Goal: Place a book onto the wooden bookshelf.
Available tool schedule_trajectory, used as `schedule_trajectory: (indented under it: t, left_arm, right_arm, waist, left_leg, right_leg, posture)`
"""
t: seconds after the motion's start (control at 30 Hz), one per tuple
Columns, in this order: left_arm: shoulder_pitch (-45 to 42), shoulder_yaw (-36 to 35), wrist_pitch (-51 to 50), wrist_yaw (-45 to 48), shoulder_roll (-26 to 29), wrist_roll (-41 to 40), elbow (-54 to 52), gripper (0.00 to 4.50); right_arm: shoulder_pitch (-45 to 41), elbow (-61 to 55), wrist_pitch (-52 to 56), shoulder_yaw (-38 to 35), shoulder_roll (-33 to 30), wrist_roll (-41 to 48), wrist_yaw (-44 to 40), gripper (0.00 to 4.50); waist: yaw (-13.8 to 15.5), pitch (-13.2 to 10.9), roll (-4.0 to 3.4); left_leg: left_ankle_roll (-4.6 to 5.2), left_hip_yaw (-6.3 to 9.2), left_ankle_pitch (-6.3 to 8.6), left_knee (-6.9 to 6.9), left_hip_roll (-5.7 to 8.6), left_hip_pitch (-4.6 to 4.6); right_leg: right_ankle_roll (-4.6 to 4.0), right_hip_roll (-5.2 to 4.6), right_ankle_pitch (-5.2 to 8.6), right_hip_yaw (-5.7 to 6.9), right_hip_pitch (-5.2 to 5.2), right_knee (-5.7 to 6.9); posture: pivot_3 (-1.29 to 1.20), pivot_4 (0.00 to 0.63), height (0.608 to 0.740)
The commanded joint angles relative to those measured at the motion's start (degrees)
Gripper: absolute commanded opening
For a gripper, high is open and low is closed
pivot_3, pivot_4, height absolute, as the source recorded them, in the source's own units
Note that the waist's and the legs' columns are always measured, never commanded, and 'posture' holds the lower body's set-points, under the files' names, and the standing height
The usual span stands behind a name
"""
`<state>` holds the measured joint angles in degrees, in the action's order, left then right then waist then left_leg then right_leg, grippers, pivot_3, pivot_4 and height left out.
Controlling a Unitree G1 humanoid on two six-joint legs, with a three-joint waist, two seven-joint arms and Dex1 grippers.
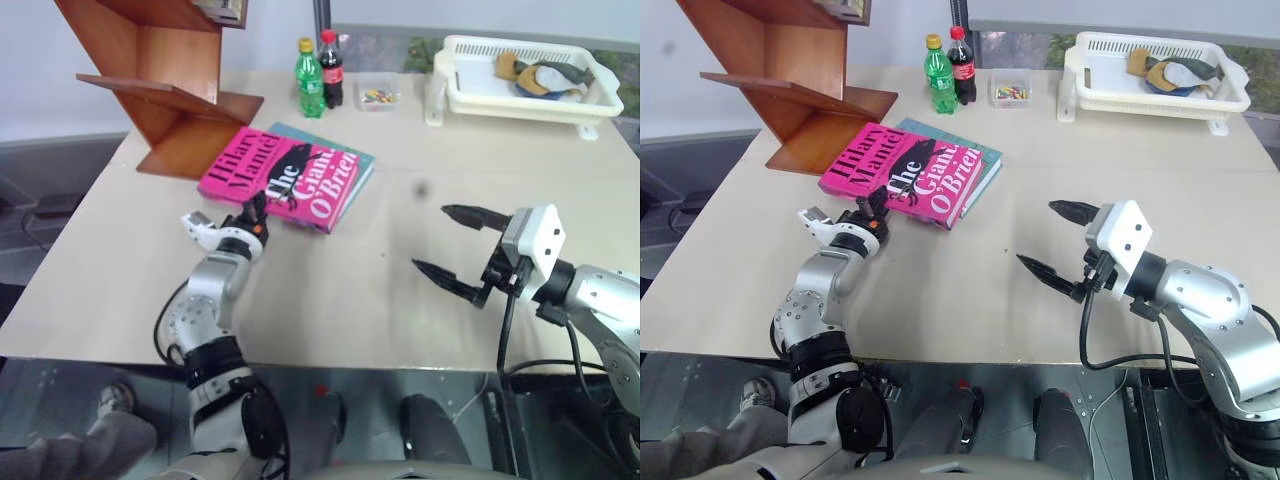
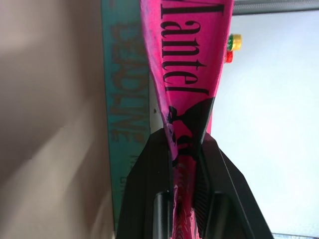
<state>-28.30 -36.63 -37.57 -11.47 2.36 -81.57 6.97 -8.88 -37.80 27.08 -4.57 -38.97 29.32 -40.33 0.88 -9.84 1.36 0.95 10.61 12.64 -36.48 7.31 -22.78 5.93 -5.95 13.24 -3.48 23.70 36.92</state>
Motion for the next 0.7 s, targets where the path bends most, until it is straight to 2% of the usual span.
schedule_trajectory:
  t: [0.03, 0.47, 0.7]
  left_arm:
    - [0.59, 0.37, -0.40, -1.20, 1.60, -2.70, -4.78, 0.32]
    - [2.62, 4.27, 0.59, -8.70, 2.57, -0.74, -9.40, 0.32]
    - [4.18, 5.68, -2.69, -10.44, 6.45, -4.40, -14.23, 0.32]
  right_arm:
    - [-1.08, -0.62, -1.58, 0.08, 0.44, -0.45, 0.09, 4.50]
    - [-2.06, 0.76, -2.52, 1.22, 1.35, -1.55, -0.41, 4.50]
    - [-1.64, 0.10, -1.95, 0.67, 2.25, -0.70, 0.29, 4.50]
  waist:
    - [0.05, 0.00, 0.00]
    - [0.13, 0.00, 0.01]
    - [-0.01, 0.00, 0.00]
  left_leg:
    - [0.00, 0.00, 0.00, 0.00, 0.00, 0.00]
    - [-0.01, -0.01, 0.00, 0.00, 0.00, 0.00]
    - [0.00, -0.03, 0.00, 0.00, 0.00, 0.00]
  right_leg:
    - [0.00, 0.00, 0.00, 0.00, 0.00, 0.00]
    - [0.00, 0.00, 0.00, -0.01, 0.00, 0.00]
    - [0.00, 0.00, 0.00, -0.04, 0.01, 0.00]
  posture:
    - [0.00, 0.150, 0.740]
    - [0.00, 0.150, 0.740]
    - [0.00, 0.150, 0.740]
